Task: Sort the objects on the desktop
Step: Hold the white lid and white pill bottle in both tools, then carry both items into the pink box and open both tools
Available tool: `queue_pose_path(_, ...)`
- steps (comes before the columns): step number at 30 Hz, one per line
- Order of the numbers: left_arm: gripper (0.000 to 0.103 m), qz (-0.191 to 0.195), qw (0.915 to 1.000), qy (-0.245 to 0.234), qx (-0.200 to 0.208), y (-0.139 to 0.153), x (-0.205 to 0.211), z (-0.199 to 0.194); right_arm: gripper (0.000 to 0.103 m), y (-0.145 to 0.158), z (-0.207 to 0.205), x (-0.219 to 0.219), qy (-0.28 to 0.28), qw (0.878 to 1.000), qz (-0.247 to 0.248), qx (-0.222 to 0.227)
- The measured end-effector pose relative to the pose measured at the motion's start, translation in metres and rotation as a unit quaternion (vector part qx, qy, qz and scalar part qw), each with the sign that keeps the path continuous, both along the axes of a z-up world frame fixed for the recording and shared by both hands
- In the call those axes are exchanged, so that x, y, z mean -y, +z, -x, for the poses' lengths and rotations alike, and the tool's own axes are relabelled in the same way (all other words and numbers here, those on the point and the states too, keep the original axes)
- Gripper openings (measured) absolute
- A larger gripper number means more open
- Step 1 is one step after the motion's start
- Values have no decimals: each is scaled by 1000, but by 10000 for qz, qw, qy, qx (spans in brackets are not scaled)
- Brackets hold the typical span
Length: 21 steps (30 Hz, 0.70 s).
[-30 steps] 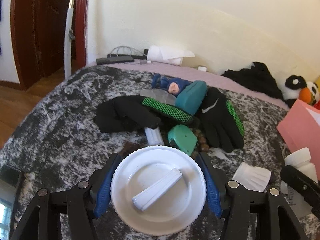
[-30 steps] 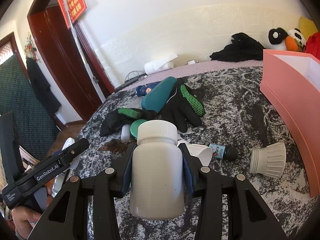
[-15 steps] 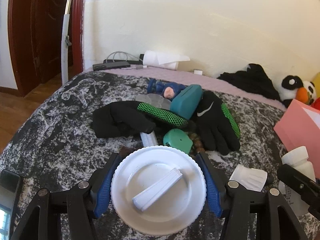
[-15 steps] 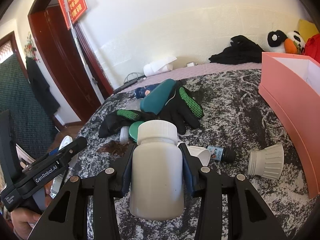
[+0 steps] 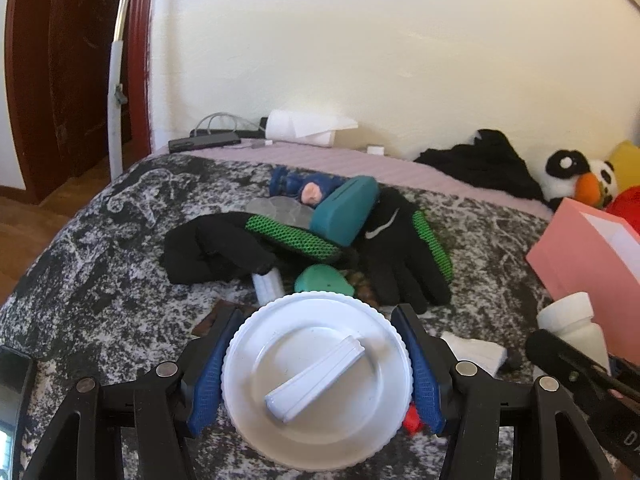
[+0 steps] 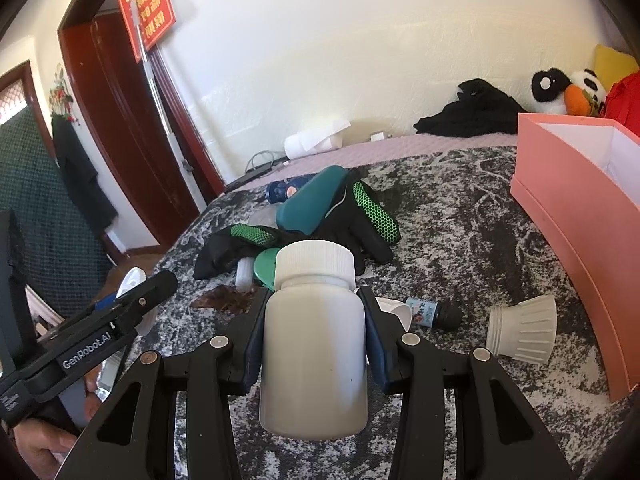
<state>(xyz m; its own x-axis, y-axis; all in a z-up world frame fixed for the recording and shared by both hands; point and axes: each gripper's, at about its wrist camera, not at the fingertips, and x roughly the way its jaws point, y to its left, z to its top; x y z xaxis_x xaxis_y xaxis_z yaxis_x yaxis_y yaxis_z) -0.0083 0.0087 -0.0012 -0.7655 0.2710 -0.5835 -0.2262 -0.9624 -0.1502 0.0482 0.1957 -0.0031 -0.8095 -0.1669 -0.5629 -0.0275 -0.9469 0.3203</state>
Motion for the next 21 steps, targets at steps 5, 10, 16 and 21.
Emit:
queue_pose_path(5,65,52,9999,-101,-85,8,-13,-10,45,5,-16,-8,-52,9999,-69,-63)
queue_pose_path(10,65,4,9993,-352,-115,14,-38,-20,45,23,-44,-40,-310,9991,-91,-267)
queue_pose_path(16,65,17,9963,-822,-231,26,-84,-33,45,53,-92,-100,-873,9939,-160,-658)
queue_pose_path(21,65,88,9910,-1302,-293,40,-140,-38,45,73,-134,-159,-1533,9834,-276,-935)
